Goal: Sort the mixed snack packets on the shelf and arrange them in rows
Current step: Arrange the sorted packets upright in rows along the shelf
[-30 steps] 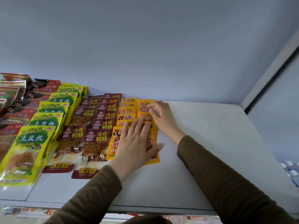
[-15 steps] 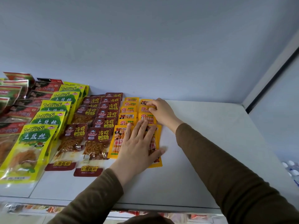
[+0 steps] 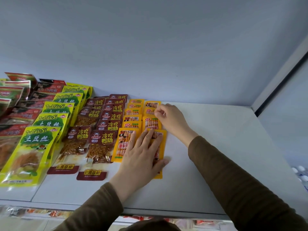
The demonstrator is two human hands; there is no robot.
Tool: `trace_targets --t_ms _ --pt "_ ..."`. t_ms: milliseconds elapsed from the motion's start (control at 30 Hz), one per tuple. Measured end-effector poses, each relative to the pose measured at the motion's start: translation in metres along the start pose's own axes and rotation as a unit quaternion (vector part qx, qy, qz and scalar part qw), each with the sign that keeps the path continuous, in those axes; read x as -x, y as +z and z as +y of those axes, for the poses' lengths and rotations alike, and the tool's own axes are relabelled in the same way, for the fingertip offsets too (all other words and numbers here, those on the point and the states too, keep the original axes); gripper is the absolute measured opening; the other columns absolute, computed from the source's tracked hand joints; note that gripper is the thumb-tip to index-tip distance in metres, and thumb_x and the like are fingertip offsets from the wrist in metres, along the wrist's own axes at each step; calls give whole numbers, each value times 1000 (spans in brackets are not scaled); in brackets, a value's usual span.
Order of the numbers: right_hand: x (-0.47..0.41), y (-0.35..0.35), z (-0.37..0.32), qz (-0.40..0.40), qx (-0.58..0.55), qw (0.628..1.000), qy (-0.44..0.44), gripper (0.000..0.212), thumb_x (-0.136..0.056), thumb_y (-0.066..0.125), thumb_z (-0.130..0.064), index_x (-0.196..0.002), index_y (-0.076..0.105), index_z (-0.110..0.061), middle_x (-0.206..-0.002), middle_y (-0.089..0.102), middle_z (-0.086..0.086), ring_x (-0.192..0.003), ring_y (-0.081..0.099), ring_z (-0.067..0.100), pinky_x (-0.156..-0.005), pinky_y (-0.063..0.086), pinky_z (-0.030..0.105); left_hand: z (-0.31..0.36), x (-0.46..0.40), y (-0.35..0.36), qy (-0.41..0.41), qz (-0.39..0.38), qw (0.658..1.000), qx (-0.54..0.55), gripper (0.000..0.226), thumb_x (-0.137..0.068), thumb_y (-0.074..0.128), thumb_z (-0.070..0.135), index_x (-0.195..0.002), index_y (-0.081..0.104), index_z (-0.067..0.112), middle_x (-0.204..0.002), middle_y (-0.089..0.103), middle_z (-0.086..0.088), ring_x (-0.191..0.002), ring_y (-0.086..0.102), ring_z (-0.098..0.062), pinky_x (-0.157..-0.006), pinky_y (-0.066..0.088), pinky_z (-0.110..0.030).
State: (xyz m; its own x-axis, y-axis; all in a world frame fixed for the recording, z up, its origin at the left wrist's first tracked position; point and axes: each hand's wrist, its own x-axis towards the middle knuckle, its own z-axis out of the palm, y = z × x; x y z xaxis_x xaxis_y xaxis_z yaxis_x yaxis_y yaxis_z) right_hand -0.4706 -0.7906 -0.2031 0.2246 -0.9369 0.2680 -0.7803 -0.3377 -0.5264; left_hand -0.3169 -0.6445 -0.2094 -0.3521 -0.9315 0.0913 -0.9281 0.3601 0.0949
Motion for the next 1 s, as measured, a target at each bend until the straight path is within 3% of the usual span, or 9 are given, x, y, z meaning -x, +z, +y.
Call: trace_targets --t_ms 167,267,367,467,600,733,833,900,1000 --pt "2 2 -5 -33 38 998 43 26 -103 47 -42 -109 61 -21 -104 64 -2 -93 62 18 -78 48 33 6 2 3 -8 6 1000 14 81 -97 11 79 -164 8 34 -173 6 0 -160 -1 -23 -128 -11 -46" --pt "-1 4 -6 -53 49 995 63 30 -101 50 -47 -115 56 -21 -106 67 -3 -93 64 19 -79 50 34 7 4 0 -7 5 1000 13 79 -96 16 79 -162 16 35 -170 17 1 -158 8 -24 -127 -10 -45" --pt "-2 8 -6 -53 39 994 88 27 -101 50 -48 -108 53 -22 -98 67 -5 -88 63 18 -73 48 32 7 5 -3 -7 8 1000 19 73 -96 22 73 -158 26 34 -165 28 2 -155 18 -24 -129 -4 -47" --pt "-3 11 -6 -37 41 994 95 19 -104 47 -42 -100 52 -24 -91 63 -6 -83 61 17 -64 41 29 7 8 -3 -10 0 1000 18 71 -96 22 71 -157 27 35 -163 28 4 -153 20 -23 -129 0 -50" --pt "-4 12 -5 -39 17 993 107 8 -103 50 -30 -99 56 -25 -92 62 -10 -86 61 16 -67 46 30 8 12 -1 -12 1 1000 22 69 -96 25 70 -155 30 34 -160 32 4 -152 23 -23 -129 3 -51" --pt "-4 13 -8 -31 40 993 111 11 -104 45 -26 -96 52 -24 -96 64 -7 -85 61 18 -64 45 31 9 15 -2 -18 11 999 25 71 -98 20 74 -156 31 35 -160 32 5 -152 23 -22 -129 0 -49" --pt "1 8 -11 3 -18 992 125 12 -105 45 -23 -94 51 -23 -92 61 -7 -86 61 19 -66 44 32 6 21 -4 -13 22 999 45 79 -97 12 80 -161 21 35 -167 24 4 -157 14 -19 -129 -2 -48" --pt "10 -1 -12 24 -57 991 119 9 -104 51 -26 -97 53 -21 -92 59 -7 -84 60 15 -69 44 31 1 30 -8 -23 46 996 76 77 -99 19 76 -161 25 31 -167 28 2 -157 18 -20 -129 5 -49" --pt "36 -19 -8 25 -29 994 103 14 -101 55 -33 -95 51 -22 -85 58 -9 -73 55 5 -62 40 26 -9 47 -11 -51 63 992 96 73 -99 26 74 -151 44 25 -159 42 -1 -152 31 -23 -128 18 -50"
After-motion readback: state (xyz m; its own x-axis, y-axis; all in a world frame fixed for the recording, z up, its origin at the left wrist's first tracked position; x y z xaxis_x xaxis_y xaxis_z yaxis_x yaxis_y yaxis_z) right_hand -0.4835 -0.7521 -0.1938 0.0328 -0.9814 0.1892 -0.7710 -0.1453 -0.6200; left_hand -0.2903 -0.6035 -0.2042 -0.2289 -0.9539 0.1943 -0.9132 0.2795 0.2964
